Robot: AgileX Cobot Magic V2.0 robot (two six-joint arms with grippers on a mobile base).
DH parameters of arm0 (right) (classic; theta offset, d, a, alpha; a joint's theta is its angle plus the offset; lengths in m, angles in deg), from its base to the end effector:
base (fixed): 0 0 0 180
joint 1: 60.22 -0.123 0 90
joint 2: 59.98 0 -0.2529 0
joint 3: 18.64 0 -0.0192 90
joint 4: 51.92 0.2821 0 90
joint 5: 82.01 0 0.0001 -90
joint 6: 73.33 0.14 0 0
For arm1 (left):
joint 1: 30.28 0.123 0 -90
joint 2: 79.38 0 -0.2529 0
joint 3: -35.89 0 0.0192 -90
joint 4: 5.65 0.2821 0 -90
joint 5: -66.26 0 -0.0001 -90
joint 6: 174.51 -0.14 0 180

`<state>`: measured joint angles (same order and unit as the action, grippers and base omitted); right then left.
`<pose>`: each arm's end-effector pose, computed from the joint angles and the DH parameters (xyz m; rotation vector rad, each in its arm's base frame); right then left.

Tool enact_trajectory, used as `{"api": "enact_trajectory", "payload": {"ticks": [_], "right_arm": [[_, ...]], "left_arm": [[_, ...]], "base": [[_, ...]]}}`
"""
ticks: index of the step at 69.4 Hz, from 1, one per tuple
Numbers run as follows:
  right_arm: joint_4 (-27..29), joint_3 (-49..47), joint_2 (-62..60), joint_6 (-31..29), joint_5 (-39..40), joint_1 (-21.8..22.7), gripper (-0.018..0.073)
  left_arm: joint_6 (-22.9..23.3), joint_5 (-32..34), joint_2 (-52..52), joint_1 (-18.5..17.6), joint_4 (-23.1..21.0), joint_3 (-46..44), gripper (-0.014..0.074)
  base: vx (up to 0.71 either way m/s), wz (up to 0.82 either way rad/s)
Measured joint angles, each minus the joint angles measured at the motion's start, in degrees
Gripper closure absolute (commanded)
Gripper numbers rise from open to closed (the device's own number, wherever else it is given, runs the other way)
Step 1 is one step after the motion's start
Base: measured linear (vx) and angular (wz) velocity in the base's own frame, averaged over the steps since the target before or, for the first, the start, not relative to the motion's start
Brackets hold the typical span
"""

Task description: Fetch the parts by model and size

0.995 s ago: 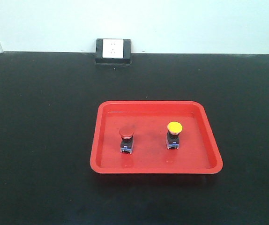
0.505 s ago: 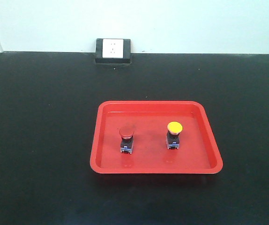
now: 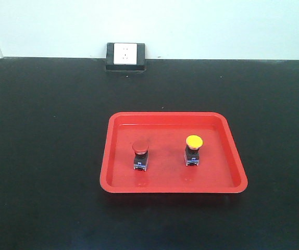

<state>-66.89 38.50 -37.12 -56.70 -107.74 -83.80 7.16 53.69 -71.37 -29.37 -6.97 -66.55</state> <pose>0.1674 0.0559 0.2531 -0.2484 1.8192 0.2244 0.1679 0.0020 0.1793 -0.0541 1.7120 -0.0308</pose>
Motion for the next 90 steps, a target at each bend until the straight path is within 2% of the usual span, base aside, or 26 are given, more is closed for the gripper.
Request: {"api": "enact_trajectory", "payload": {"ticks": [76,84,90], "right_arm": [[0.1,0.0,0.0,0.0,1.4,0.0,0.0568],[0.2,0.1,0.0,0.0,2.3,1.7,0.0568],[0.6,0.1,0.0,-0.1,2.3,5.1,0.0568]], "left_arm": [[0.0,0.1,0.0,0.0,0.0,0.0,0.0603],[0.0,0.1,0.0,0.0,0.0,0.0,0.0603],[0.0,0.1,0.0,0.0,0.0,0.0,0.0603]], "base": [[0.0,0.0],[0.0,0.0],[0.0,0.0]]}}
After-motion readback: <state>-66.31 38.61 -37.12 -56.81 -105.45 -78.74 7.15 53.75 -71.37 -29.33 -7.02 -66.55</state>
